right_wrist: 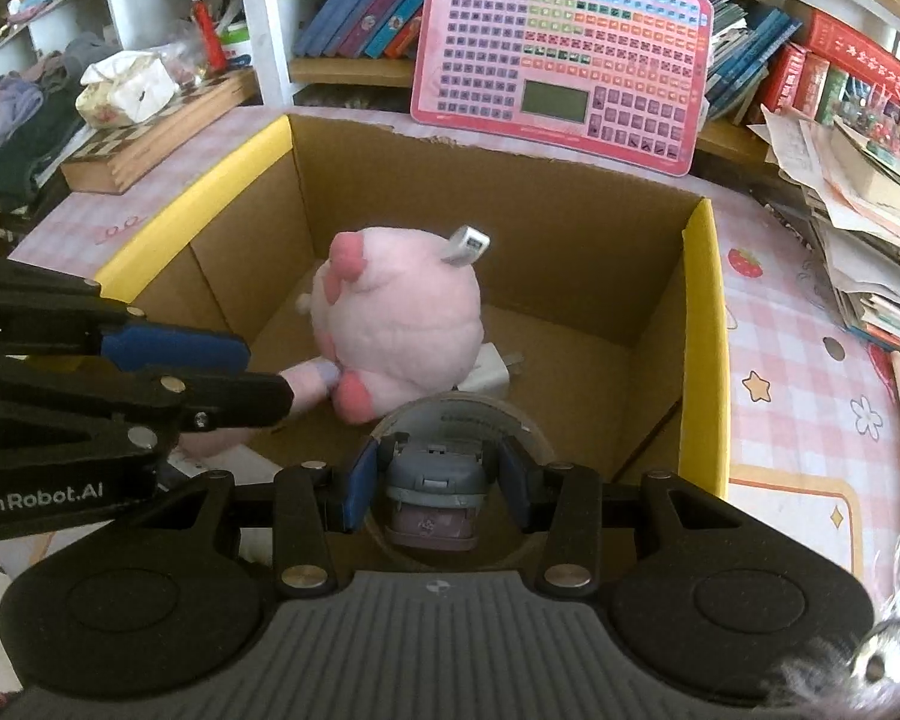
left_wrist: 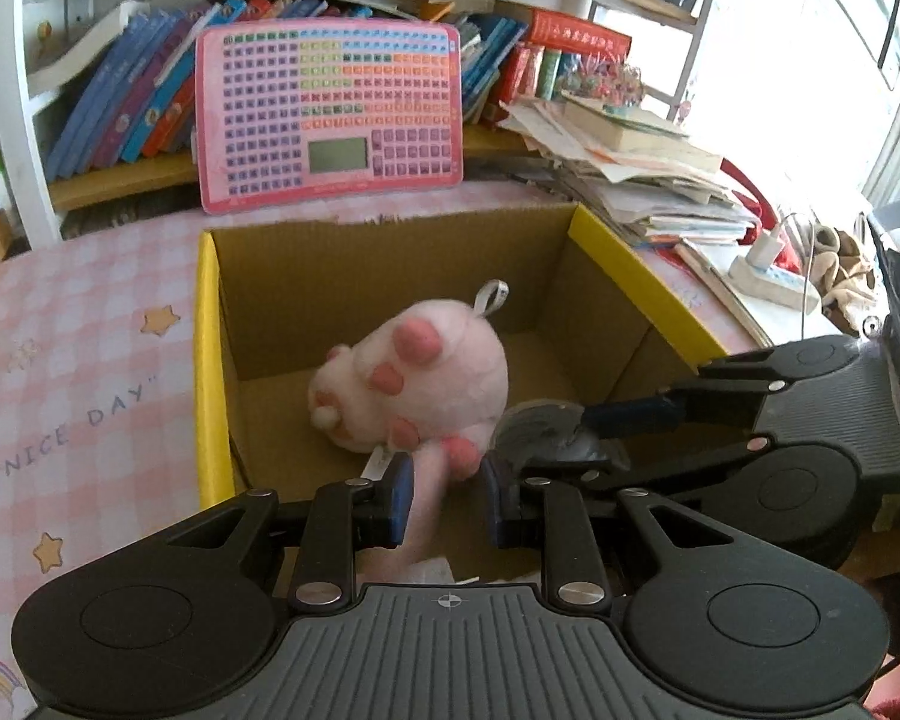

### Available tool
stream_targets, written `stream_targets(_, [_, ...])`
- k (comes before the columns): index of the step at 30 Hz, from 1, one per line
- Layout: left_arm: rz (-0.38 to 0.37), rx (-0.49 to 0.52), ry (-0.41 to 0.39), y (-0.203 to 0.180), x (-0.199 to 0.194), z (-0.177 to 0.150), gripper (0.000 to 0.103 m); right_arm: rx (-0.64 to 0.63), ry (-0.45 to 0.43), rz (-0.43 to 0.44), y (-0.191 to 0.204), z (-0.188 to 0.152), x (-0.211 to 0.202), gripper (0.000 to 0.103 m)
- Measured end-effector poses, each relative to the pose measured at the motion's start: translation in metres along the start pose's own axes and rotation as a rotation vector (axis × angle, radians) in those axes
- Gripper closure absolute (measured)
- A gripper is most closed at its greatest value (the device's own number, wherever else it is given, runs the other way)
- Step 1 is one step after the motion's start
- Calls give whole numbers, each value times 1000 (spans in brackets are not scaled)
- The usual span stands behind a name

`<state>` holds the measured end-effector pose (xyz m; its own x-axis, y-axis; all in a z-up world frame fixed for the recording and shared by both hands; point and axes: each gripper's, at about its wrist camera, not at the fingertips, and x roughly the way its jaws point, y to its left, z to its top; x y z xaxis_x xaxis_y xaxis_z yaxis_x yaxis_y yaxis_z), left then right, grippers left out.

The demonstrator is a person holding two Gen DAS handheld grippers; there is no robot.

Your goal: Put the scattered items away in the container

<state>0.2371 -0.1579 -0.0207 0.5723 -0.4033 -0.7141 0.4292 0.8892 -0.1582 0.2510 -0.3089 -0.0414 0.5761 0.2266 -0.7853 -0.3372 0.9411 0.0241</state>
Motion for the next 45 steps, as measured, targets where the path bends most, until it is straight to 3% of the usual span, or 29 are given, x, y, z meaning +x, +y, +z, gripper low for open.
stream_targets(4, [1, 1, -26, -1, -9, 1, 72, 17, -34, 2, -2, 0, -11, 58])
stream_targets(6, [13, 1, -46, -2, -16, 1, 64, 24, -54, 3, -2, -1, -18, 56])
stream_targets(9, [26, 0, -83, -1, -31, 1, 56, 34, -96, -9, -2, -1, -30, 43])
stream_targets(21, [132, -29, -233, 2, -96, -18, 25, 67, -237, -40, 11, -12, -77, 38])
stream_targets(25, [209, -54, -256, 6, -111, -32, 25, 73, -266, -62, 23, -22, -87, 37])
stream_targets(31, [260, -76, -264, 15, -133, -57, 25, 96, -271, -78, 46, -40, -96, 37])
stream_targets(35, [276, -88, -256, 18, -145, -74, 25, 115, -273, -96, 65, -50, -100, 25])
stream_targets(45, [320, -99, -250, 24, -173, -107, 15, 108, -273, -112, 104, -67, -107, 18])
